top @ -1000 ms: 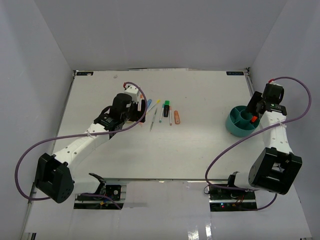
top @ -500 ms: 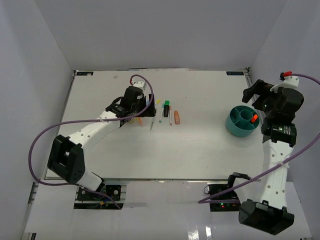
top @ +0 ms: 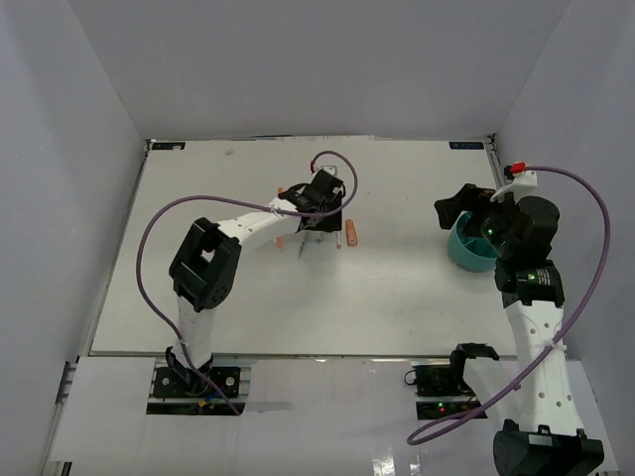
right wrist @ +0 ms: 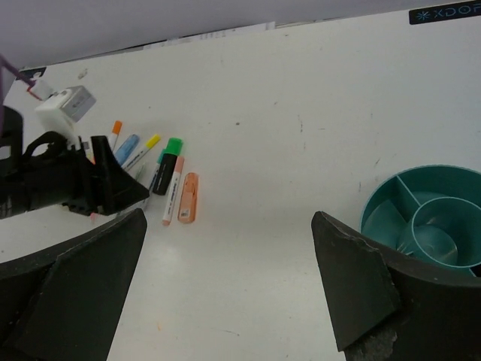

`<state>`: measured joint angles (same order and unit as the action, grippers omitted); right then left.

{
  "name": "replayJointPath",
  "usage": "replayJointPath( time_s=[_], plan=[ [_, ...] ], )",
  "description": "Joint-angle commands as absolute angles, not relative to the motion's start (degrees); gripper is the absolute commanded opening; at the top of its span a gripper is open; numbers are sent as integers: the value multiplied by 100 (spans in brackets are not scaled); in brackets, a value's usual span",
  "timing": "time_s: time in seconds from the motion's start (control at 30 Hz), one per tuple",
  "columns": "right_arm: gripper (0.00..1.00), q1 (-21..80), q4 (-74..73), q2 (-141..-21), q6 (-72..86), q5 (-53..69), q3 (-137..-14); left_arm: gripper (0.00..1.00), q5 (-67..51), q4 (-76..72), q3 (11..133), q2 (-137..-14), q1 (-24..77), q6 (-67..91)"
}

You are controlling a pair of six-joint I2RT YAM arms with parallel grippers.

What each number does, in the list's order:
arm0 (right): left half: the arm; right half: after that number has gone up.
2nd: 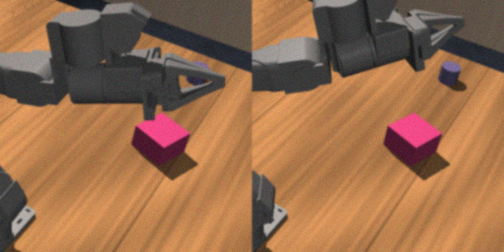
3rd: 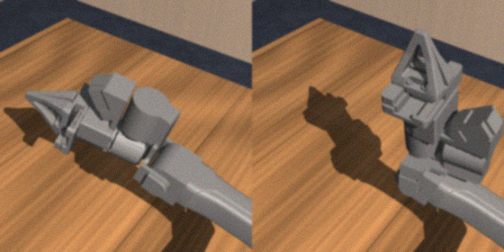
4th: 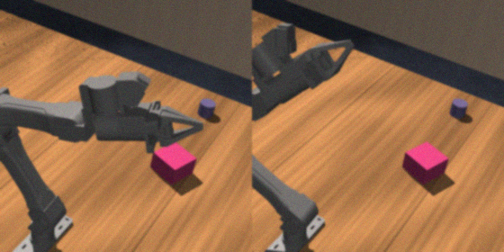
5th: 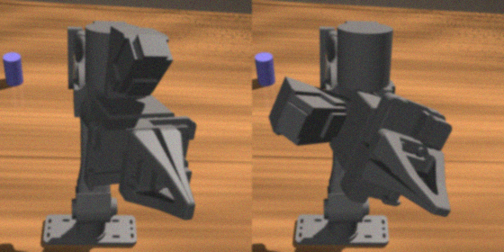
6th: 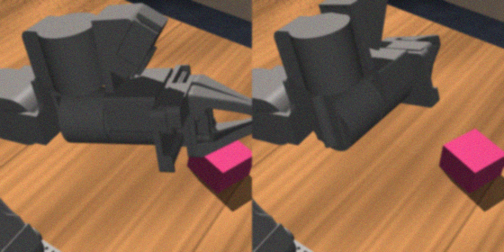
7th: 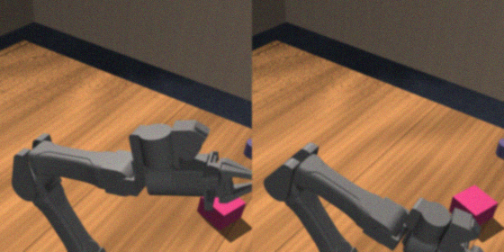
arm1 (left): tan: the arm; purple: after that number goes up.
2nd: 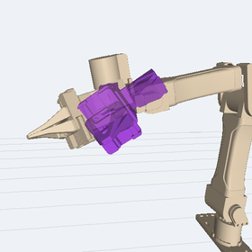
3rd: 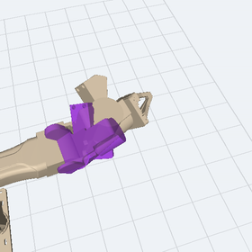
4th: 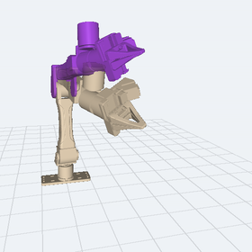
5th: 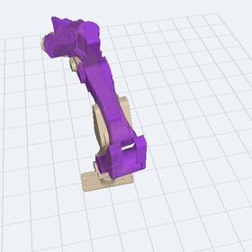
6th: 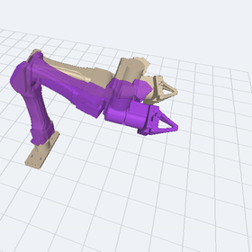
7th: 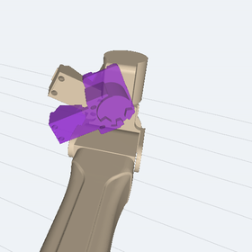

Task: Sort the stationery into containers
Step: Pick up the pen from the center of the board.

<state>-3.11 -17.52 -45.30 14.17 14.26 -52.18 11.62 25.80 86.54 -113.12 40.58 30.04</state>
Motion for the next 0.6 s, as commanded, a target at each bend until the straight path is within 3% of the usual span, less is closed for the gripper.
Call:
replayJointPath(
  time_s=[0.0,0.57],
  plan=[
    [97,-106,-1406,-4289,1362,1459,-5107,61,1538,2794,9157,-11539,4034,3032],
    [96,387,-1477,-4025,1187,1213,-4746,53,1477,2997,9756,-12410,4034,3067]
  ],
)
